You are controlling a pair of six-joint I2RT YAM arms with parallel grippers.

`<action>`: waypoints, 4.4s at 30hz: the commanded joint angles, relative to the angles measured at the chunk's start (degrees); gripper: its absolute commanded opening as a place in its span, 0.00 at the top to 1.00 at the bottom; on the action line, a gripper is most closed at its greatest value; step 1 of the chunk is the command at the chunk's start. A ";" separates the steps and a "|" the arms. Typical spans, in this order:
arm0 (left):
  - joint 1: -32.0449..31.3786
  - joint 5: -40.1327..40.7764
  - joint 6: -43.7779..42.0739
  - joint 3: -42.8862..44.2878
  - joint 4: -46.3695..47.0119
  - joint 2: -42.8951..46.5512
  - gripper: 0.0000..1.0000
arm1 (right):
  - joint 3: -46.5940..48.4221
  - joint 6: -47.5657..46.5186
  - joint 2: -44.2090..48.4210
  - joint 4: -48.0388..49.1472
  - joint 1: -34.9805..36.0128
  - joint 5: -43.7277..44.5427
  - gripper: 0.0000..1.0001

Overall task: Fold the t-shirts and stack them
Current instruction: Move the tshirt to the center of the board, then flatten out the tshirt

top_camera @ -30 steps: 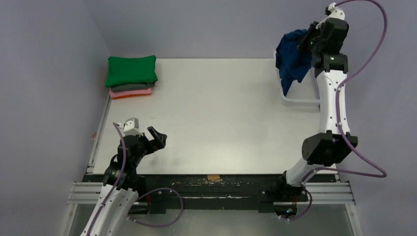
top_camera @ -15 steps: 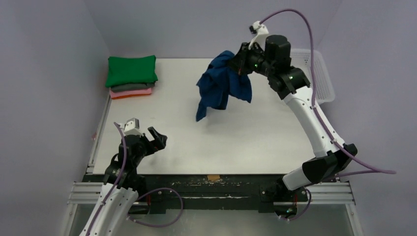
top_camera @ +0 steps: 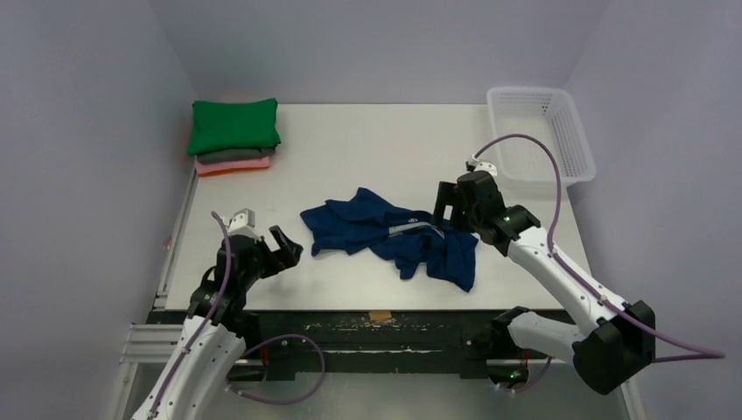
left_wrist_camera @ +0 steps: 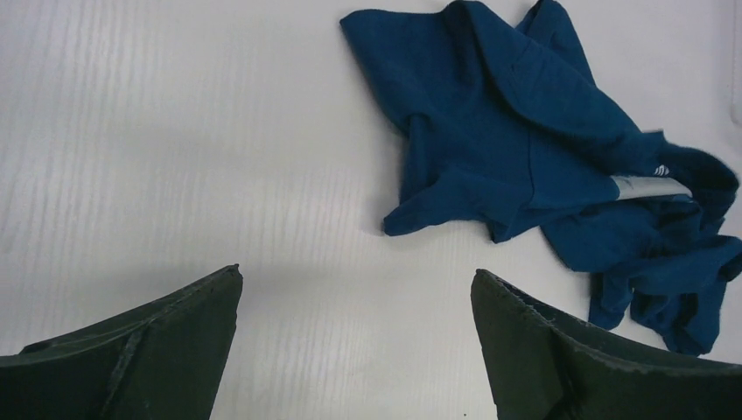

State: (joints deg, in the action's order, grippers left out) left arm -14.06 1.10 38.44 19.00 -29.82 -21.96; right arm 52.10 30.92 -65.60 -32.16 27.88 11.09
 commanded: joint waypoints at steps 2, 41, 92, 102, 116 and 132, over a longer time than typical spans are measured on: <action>-0.34 -6.97 2.86 -0.91 7.74 -9.21 0.00 | -3.23 5.49 10.96 -3.41 -0.08 13.93 0.02; -9.31 -1.78 2.89 11.03 22.43 -50.81 1.00 | 1.51 -4.29 -19.37 17.58 0.17 0.55 0.42; -9.31 5.75 -8.26 58.32 -11.33 -3.53 1.00 | 45.57 -15.80 15.35 -4.03 -0.07 -7.37 1.00; -3.48 25.23 -10.77 65.31 -8.80 -50.34 1.00 | 33.58 -16.26 -11.39 9.85 -10.70 6.66 1.00; -3.18 13.73 -12.75 74.51 -5.14 -76.73 0.00 | 38.99 -11.05 -39.99 14.00 -15.99 0.58 0.23; -20.62 -1.52 9.23 19.32 12.39 -48.71 0.00 | 1.96 -6.73 -25.89 23.16 -2.98 -12.30 0.23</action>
State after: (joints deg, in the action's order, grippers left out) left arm -33.30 2.55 39.97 43.64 -24.16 -72.97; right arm 57.28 21.80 -93.45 -11.22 20.56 0.99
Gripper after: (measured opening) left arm 0.998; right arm 0.774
